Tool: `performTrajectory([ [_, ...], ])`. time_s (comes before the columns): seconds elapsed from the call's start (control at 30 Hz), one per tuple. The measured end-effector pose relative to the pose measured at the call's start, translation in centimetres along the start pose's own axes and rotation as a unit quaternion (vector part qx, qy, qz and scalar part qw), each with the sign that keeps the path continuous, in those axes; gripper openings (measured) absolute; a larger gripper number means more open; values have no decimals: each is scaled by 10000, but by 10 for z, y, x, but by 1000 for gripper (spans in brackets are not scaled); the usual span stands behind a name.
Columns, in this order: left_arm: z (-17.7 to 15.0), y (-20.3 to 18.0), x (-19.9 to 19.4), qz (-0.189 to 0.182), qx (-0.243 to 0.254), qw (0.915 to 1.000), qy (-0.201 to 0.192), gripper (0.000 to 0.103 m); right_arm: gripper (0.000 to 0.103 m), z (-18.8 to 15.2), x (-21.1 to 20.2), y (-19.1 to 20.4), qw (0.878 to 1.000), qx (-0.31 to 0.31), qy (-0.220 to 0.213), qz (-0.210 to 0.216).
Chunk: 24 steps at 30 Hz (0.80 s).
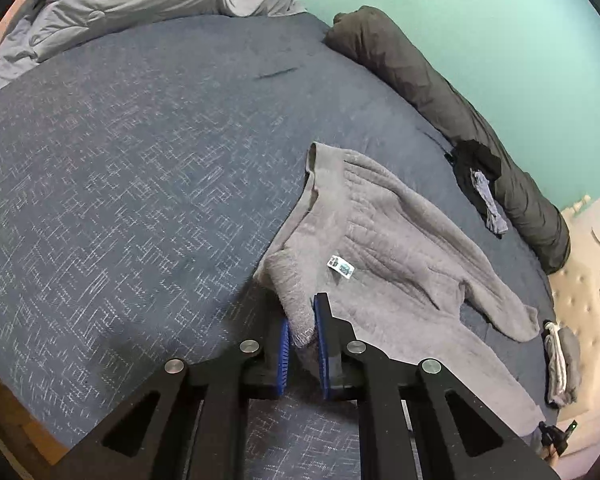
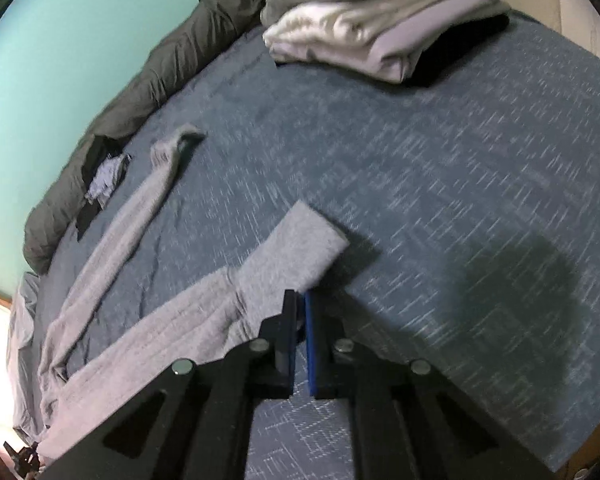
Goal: Fold clothes
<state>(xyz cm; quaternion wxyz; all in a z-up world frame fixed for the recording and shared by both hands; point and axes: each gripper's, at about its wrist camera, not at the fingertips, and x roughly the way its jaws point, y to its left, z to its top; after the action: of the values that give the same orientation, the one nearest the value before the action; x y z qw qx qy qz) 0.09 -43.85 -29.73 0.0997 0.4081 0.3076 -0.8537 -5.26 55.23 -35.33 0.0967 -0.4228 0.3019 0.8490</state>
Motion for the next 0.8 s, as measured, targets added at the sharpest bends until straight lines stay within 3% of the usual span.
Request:
performTrajectory([
  [0.27, -16, 20, -8, 44, -290, 9995, -106, 11, 3, 17, -34, -2, 9997, -125, -185, 31],
  [0.37, -22, 29, -3, 105, -321, 9994, 27, 11, 3, 19, -38, 2, 9992, -376, -160, -50],
  [0.5, -32, 40, 11, 213, -438, 9985, 253, 13, 3, 12, -24, -3, 9984, -471, 122, -290],
  [0.6, -34, 45, 14, 161, -506, 9979, 363, 21, 4, 3, -12, -7, 9966, -511, 340, -543],
  [0.63, -32, 45, 9, 259, -441, 9982, 310, 29, 6, 1, -12, -7, 9958, -565, 351, -633],
  [0.7, -27, 44, -5, 472, -311, 9982, 201, 30, 14, 3, -20, -6, 9942, -704, 196, -795],
  [0.77, -20, 42, -19, 658, -187, 9975, 156, 32, 33, 9, -30, -9, 9937, -654, 22, -915],
  [0.8, -16, 36, -28, 678, -17, 9977, 90, 32, 50, 13, -36, -11, 9938, -564, -71, -960],
])
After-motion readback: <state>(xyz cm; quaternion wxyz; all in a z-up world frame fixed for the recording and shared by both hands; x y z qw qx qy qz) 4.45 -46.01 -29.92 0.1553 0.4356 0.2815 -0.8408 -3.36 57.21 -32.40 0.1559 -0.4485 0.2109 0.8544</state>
